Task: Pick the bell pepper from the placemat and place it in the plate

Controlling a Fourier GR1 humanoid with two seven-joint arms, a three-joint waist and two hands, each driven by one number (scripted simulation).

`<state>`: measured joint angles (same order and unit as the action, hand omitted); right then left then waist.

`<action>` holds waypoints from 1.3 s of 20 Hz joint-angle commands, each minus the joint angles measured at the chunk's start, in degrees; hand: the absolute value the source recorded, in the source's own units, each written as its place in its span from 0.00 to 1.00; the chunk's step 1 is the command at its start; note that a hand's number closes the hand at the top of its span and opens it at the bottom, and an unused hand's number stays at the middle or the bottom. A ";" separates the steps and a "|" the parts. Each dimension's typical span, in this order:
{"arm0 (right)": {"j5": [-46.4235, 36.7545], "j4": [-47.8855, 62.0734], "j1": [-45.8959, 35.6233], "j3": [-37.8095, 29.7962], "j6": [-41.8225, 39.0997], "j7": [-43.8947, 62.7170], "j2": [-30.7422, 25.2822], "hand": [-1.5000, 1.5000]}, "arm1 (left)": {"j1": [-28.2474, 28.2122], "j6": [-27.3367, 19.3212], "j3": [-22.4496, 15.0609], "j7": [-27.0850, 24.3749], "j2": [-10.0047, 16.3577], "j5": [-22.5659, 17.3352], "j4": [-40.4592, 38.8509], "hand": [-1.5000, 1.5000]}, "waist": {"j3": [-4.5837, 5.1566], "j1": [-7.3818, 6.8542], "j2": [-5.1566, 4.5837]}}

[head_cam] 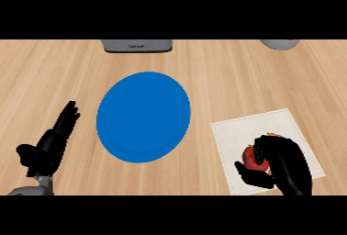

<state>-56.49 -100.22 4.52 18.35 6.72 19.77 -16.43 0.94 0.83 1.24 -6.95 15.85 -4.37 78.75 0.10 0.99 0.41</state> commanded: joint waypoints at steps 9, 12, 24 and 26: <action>-3.18 -27.32 -0.06 0.11 -5.65 4.99 0.03 1.00 | -0.29 0.86 0.56 -0.72 -1.37 0.66 0.23 0.50 | -0.08 -0.91 -0.31; -4.92 -21.09 -5.92 2.66 -5.26 4.22 4.35 1.00 | 1.25 1.19 0.34 -0.82 -2.08 1.79 -1.74 0.50 | -0.10 -1.11 -0.41; -5.86 -6.69 -27.79 7.29 -12.77 14.25 16.26 1.00 | 4.13 1.78 1.74 2.07 -2.17 2.57 -1.23 0.50 | -0.09 -1.54 -0.45; -3.70 1.59 -31.45 7.20 -7.10 14.81 16.32 1.00 | 1.81 1.81 1.25 -0.70 -3.17 2.87 -0.90 0.50 | -0.09 -1.95 -0.52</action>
<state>-62.56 -108.89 -20.24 25.41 -4.57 33.43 -1.65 3.90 2.68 2.95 -7.71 13.41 -1.80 76.15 0.02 -0.53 -0.04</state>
